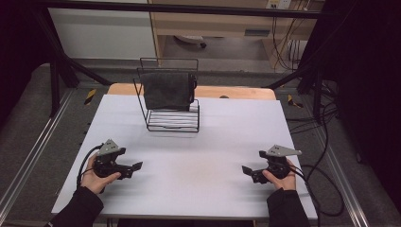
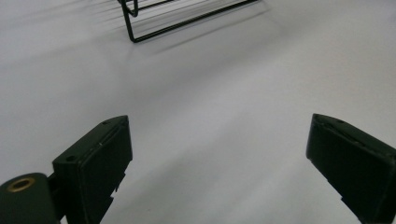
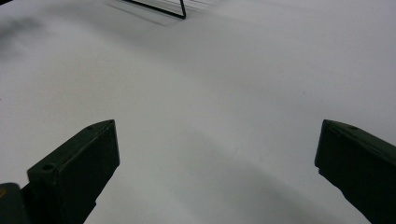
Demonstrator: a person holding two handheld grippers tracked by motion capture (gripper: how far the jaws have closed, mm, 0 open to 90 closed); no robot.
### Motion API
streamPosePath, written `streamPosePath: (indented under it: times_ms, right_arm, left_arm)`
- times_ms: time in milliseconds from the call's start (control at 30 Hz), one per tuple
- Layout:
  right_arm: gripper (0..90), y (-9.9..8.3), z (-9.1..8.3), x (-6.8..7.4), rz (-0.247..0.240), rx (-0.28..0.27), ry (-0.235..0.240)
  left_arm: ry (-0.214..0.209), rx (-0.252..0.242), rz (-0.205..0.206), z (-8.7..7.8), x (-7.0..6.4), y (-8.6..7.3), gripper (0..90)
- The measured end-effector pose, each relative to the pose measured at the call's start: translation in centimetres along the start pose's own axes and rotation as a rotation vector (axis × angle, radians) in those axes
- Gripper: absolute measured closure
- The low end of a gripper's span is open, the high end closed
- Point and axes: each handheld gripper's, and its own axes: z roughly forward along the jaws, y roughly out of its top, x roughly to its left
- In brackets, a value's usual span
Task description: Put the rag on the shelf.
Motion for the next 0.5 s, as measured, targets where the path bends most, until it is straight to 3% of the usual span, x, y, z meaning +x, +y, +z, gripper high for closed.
streamPosePath:
  times_ms: [233,500]
  right_arm:
    - [0.8,-1.2,-0.6,-0.5,0.006,0.007,0.0]
    - [0.7,-1.5,-0.3,-0.4,-0.004,0.028,0.001]
  left_arm:
    - [0.002,0.013,0.015,-0.2,0.2,-1.2,7.0]
    - [-0.002,0.013,0.017,-0.2,0.2,-1.4,7.0]
